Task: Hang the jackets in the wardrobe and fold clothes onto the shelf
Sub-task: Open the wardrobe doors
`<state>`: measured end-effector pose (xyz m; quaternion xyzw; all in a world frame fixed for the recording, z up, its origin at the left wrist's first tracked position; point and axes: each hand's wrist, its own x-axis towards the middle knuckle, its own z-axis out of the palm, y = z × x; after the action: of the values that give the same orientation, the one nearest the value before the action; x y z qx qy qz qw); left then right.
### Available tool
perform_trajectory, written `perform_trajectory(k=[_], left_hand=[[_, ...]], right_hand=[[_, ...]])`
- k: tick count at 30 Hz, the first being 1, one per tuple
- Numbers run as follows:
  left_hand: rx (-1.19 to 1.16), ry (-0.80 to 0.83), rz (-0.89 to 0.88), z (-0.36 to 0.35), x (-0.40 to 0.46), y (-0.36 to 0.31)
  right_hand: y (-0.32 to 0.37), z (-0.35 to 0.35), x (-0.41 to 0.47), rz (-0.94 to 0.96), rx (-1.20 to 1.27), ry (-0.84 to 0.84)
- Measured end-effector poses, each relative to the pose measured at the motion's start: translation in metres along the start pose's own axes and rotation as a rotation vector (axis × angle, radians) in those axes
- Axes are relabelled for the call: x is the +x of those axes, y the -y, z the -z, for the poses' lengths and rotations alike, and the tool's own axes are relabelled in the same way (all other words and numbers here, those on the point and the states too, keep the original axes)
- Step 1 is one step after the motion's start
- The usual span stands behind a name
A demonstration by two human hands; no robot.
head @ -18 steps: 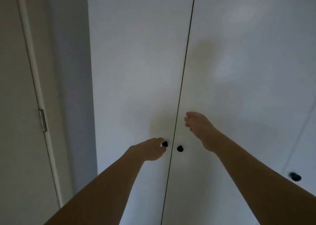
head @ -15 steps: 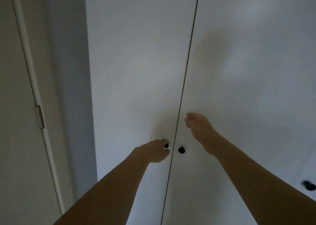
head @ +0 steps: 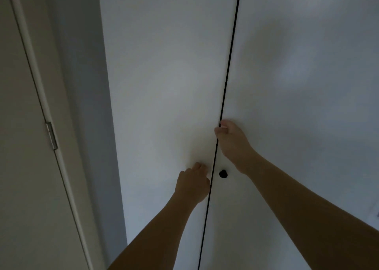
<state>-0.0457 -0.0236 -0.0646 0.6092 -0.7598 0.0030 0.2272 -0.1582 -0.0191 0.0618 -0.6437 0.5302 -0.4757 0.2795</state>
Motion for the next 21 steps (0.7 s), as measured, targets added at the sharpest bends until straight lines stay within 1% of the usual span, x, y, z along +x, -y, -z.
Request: perform_trajectory(k=[3,5,9,12,15,16,18,20,21], left_hand=[[-0.017,-0.078,-0.031,0.011,-0.031,0.01],[-0.051,-0.099,-0.028,0.021,-0.056,0.02],[-0.092,-0.095,0.073,0.049,-0.106,0.045],[-0.033,-0.078,0.163,0.073,-0.137,0.072],[0.01,-0.088,0.202,0.093,-0.169,0.1],[0.014,-0.119,0.198,0.097,-0.181,0.109],[-0.021,-0.245,0.188,0.105,-0.205,0.129],[-0.077,-0.356,0.191,0.116,-0.224,0.149],[-0.072,-0.379,0.181,0.123,-0.231,0.16]], right_hand=[[0.014,-0.005,-0.022,0.072,-0.088,0.03],[0.028,-0.01,-0.036,0.122,-0.168,0.053],[0.068,-0.029,-0.067,0.195,-0.305,0.05],[0.095,-0.051,-0.091,0.212,-0.316,0.138],[0.12,-0.079,-0.111,0.236,-0.244,0.235],[0.129,-0.09,-0.117,0.246,-0.212,0.261],[0.145,-0.114,-0.125,0.27,-0.197,0.285],[0.158,-0.141,-0.132,0.298,-0.263,0.293],[0.164,-0.155,-0.136,0.306,-0.283,0.305]])
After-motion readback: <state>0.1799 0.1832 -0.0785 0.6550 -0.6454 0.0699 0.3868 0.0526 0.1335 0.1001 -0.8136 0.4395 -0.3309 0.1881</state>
